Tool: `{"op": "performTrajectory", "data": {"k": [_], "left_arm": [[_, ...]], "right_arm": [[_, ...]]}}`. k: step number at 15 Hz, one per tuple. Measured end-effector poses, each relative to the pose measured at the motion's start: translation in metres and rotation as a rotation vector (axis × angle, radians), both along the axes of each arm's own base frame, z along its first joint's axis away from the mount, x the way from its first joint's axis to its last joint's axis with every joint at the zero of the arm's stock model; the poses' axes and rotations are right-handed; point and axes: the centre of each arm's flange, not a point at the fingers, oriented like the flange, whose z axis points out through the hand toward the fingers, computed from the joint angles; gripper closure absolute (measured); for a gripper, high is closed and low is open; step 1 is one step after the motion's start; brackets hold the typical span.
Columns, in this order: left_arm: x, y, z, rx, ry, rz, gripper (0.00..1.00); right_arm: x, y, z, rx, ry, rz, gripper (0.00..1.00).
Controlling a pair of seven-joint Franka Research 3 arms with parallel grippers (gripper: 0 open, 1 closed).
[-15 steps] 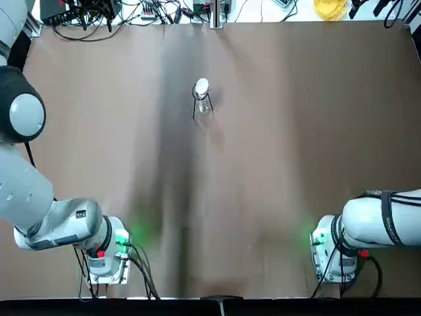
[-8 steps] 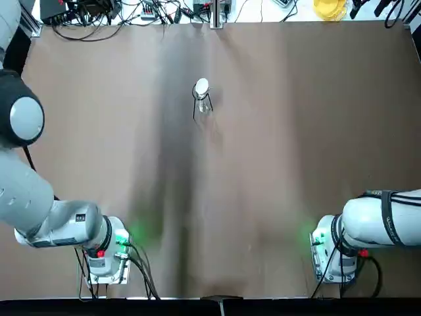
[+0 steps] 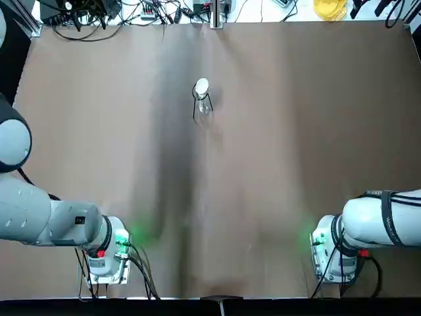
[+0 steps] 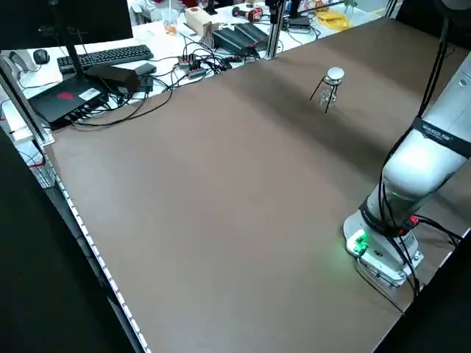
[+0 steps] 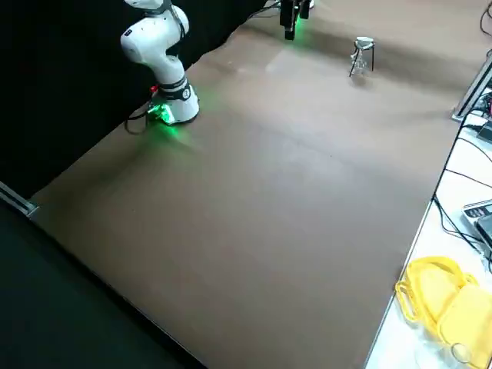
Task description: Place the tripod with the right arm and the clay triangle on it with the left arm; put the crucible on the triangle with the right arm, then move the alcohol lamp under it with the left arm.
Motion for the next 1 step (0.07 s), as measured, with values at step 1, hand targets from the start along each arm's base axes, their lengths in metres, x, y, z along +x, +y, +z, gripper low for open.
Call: {"op": "performTrajectory", "data": {"k": [1], "left_arm": [[0.0003, 0.0003, -0.0009, 0.0, 0.001, 0.0, 0.01]], "right_arm": [[0.0, -0.0007, 0.0, 0.0, 0.0, -0.001, 0.0]]}}
